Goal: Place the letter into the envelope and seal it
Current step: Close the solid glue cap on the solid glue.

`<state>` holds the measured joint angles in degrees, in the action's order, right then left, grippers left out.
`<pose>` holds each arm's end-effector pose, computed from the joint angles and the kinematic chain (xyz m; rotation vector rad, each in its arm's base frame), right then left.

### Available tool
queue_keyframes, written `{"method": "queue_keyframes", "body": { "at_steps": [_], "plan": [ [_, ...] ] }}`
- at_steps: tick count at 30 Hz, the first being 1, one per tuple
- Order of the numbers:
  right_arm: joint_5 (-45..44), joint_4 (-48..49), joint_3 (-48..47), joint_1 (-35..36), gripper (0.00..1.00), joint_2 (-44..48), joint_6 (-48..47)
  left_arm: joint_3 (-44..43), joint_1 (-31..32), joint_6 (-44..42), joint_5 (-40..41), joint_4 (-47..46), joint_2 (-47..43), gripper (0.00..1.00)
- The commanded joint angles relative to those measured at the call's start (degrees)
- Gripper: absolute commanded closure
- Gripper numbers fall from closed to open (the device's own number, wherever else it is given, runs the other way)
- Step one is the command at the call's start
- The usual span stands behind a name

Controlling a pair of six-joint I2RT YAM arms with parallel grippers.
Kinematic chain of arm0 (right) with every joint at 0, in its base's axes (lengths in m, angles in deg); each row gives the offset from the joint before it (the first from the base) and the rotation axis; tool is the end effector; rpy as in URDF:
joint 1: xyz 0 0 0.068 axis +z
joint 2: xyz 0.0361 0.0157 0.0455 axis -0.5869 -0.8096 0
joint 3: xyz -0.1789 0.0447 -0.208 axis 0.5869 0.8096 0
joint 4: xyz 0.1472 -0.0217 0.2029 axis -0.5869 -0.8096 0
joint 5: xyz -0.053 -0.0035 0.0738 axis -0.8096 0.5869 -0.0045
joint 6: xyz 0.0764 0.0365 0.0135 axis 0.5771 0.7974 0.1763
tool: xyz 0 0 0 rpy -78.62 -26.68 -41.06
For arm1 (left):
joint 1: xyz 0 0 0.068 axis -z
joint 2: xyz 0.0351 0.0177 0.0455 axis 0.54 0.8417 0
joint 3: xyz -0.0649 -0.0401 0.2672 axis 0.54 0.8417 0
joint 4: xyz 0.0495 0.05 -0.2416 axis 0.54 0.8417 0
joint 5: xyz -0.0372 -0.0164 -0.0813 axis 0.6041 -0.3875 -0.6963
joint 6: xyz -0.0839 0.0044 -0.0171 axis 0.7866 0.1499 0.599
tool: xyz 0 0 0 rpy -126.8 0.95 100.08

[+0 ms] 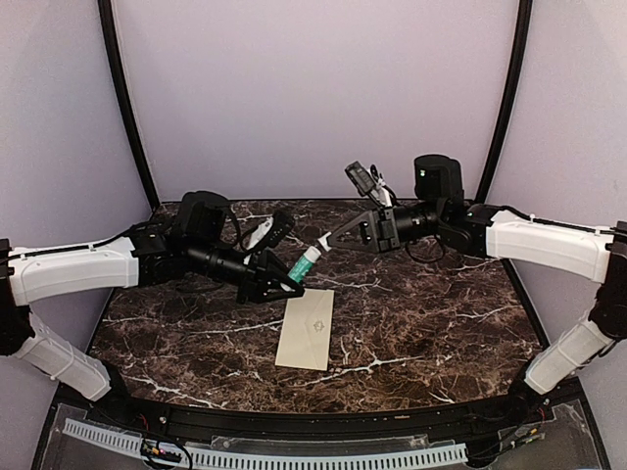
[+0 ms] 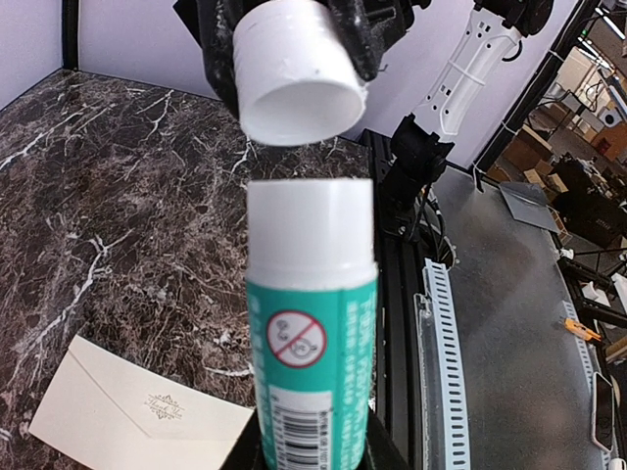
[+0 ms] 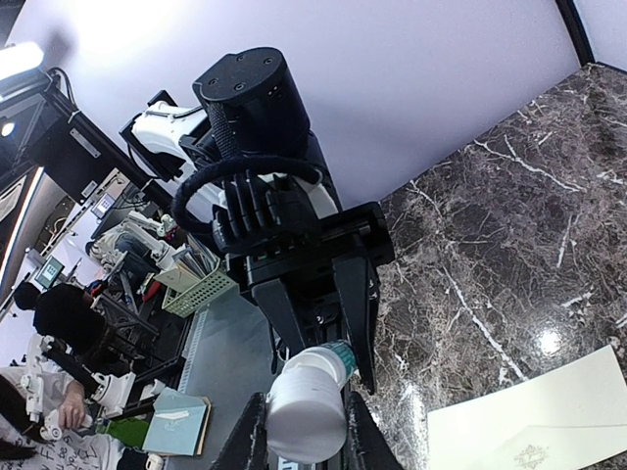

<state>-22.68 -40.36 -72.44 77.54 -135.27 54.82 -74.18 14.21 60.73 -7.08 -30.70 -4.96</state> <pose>0.2181 0.2785 0.3313 -1.0357 1.7734 1.6988 0.1855 -0.2700 0.2917 1.2683 1.6659 -1.2061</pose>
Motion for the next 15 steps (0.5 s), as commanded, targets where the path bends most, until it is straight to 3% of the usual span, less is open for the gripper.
{"method": "queue_keyframes", "body": {
  "at_steps": [1,15],
  "plan": [
    [0.3,-0.4,-2.1,1.1,0.92,-0.9,-1.2,-1.8,0.4,-0.6,-1.3,0.4,0.0,1.0],
    [-0.5,-3.1,-2.9,1.7,0.92,-1.3,-2.9,-1.8,0.6,-0.5,-1.5,0.4,0.0,1.0]
  ]
}}
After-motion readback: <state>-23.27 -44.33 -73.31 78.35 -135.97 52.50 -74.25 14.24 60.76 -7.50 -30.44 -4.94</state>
